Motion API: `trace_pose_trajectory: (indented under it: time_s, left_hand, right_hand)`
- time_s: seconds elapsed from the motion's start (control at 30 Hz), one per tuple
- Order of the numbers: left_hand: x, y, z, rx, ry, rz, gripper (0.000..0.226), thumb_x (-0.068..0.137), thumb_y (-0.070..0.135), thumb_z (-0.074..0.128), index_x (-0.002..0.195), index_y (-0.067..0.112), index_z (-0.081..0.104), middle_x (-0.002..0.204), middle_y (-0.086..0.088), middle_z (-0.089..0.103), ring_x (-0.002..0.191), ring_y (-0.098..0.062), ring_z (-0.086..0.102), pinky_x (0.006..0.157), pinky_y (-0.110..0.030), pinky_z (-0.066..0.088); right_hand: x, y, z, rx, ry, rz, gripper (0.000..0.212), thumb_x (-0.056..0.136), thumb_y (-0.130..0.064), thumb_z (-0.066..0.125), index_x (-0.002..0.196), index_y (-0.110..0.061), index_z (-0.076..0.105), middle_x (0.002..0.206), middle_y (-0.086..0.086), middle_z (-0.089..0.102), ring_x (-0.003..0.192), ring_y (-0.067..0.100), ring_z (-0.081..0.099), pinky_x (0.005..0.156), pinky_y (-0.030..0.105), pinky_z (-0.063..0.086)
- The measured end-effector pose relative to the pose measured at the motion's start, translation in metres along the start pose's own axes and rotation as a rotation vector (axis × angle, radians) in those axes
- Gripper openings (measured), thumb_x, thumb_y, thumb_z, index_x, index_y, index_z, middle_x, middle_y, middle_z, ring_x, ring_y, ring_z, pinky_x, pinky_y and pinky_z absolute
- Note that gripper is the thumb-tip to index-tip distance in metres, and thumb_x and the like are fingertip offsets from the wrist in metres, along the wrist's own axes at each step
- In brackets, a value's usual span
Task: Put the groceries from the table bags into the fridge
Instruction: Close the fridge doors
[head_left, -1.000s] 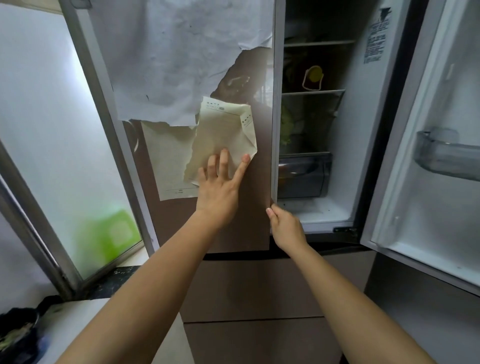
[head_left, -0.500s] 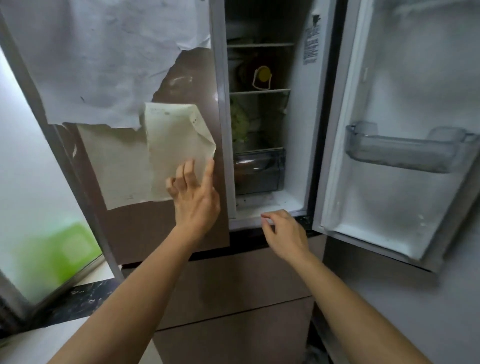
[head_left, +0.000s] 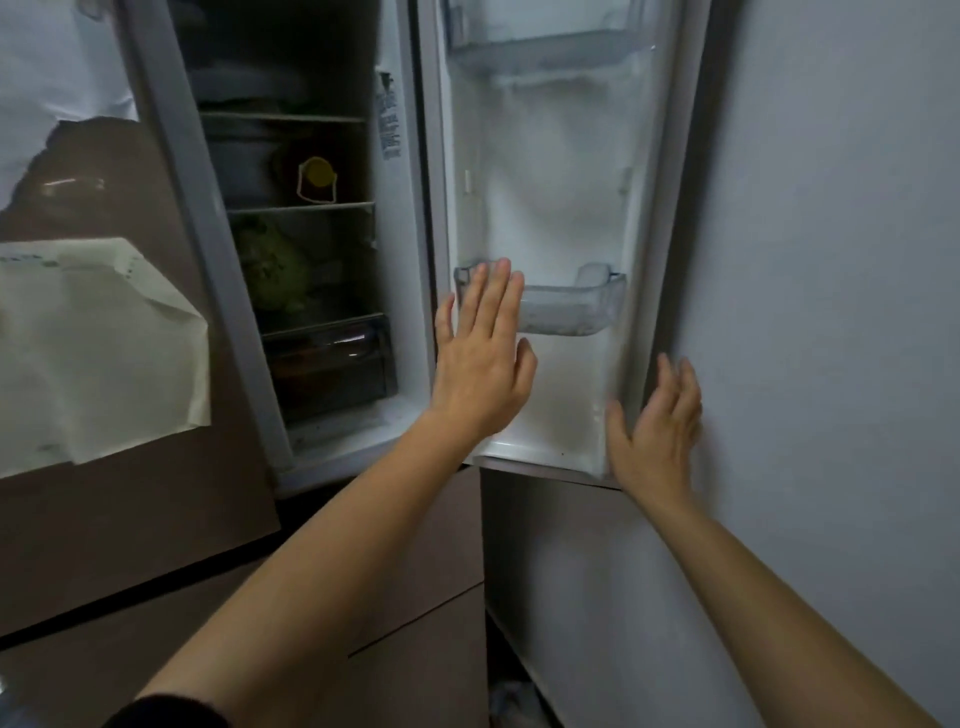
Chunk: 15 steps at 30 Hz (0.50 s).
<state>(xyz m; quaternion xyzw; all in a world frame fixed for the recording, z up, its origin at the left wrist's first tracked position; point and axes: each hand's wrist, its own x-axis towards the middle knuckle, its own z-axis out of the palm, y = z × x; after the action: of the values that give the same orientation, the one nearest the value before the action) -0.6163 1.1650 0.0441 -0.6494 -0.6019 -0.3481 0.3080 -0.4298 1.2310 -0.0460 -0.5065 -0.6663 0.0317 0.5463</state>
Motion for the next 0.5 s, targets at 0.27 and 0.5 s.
trace_pose_trajectory:
  time_s: [0.27,0.5]
  left_hand:
    - [0.01,0.016,-0.008,-0.055,0.039,-0.125,0.047,0.099,0.047,0.036,0.133,0.017,0.048,0.133,-0.008,0.047,0.132,-0.027,0.038,0.116,-0.052,0.023]
    - [-0.002,-0.002,-0.025,-0.076,0.096,-0.193,0.049,0.098,0.055,0.031,0.123,0.017,0.049,0.129,-0.008,0.049,0.129,-0.025,0.041,0.11,-0.051,0.033]
  right_hand:
    - [0.044,0.003,0.012,0.381,-0.268,0.332,0.099,0.088,-0.04,0.059,0.158,-0.019,-0.008,0.167,0.007,0.002,0.154,0.025,0.004,0.124,0.045,0.009]
    - [0.001,-0.011,0.016,0.446,-0.052,0.353,0.101,0.08,-0.084,0.03,0.157,-0.019,0.024,0.155,0.013,0.03,0.141,0.029,0.033,0.115,0.039,0.027]
